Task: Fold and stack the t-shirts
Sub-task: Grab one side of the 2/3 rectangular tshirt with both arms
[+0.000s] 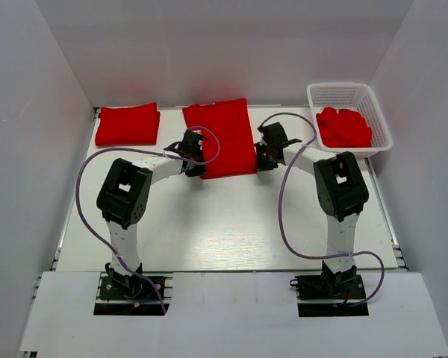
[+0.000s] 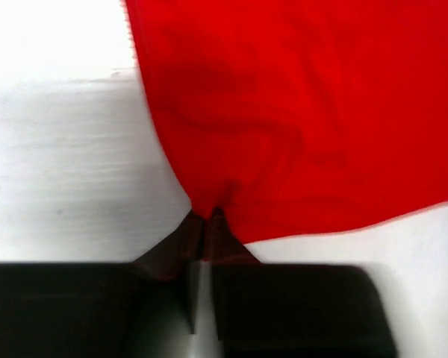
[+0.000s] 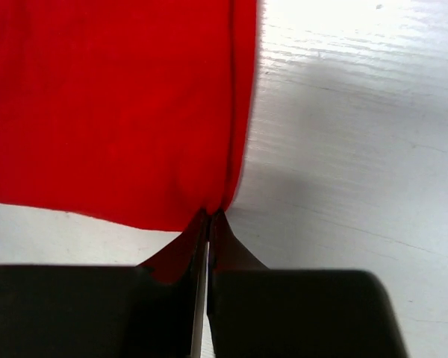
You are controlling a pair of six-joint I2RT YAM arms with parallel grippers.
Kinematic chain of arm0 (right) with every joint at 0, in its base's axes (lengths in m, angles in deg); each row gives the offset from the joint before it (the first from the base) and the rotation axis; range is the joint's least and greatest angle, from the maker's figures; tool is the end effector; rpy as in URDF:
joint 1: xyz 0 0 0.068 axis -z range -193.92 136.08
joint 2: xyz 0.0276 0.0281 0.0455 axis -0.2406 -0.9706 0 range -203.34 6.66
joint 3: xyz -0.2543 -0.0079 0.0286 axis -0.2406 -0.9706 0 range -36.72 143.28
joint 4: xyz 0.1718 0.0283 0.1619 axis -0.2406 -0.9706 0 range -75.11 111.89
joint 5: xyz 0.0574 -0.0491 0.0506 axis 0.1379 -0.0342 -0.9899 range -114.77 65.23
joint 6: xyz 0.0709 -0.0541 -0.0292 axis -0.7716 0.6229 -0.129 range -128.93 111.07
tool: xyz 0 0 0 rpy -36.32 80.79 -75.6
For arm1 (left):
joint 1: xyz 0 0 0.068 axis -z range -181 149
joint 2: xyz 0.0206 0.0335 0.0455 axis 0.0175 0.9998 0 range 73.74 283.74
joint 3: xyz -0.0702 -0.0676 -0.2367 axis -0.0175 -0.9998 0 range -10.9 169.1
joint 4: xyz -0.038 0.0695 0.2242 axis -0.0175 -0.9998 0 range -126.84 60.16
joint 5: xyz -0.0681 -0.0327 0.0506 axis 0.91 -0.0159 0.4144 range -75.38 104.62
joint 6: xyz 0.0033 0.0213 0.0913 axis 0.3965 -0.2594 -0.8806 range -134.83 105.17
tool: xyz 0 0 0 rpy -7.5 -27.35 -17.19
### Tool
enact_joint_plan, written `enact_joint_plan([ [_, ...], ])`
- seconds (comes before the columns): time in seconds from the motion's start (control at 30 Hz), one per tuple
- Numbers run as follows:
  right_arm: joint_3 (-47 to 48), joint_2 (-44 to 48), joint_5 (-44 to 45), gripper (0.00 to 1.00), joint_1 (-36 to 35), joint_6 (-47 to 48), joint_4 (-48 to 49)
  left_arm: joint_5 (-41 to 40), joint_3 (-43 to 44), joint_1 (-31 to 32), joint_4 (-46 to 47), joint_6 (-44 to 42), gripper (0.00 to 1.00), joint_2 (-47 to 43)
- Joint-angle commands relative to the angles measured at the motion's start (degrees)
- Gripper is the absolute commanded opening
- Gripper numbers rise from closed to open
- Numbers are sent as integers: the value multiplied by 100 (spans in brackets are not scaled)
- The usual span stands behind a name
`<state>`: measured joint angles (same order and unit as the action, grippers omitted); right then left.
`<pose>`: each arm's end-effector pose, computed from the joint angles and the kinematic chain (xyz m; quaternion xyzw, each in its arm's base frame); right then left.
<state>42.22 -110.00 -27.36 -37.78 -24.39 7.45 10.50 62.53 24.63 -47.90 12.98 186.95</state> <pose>0.3993 0.1808 0.1218 -0.0765 0.9427 0.1291 0.2980 0.3710 -0.1713 0.1116 -0.0282 0.9599 -0.0937 0.2628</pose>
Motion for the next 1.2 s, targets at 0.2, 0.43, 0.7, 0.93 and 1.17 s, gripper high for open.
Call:
enact_joint_plan([
  [0.2,-958,925,-374,0,-14,-106,301,561,-811,74,-153,31,0,-482],
  [0.43,-2540,2480,-479,0,-66,-483,345,1105,-2006,364,-320,207,0,-2003],
  [0.7,-3885,4368,-1094,0,-277,-563,152,1598,-2403,934,-830,383,0,-3348],
  [0.93,-3563,4776,-482,0,-373,-449,-6,1125,-1948,1067,-1181,760,0,-3736],
  [1.17,-2351,3969,424,0,-313,-589,-103,-59,-1174,935,-1286,1085,0,-3272],
])
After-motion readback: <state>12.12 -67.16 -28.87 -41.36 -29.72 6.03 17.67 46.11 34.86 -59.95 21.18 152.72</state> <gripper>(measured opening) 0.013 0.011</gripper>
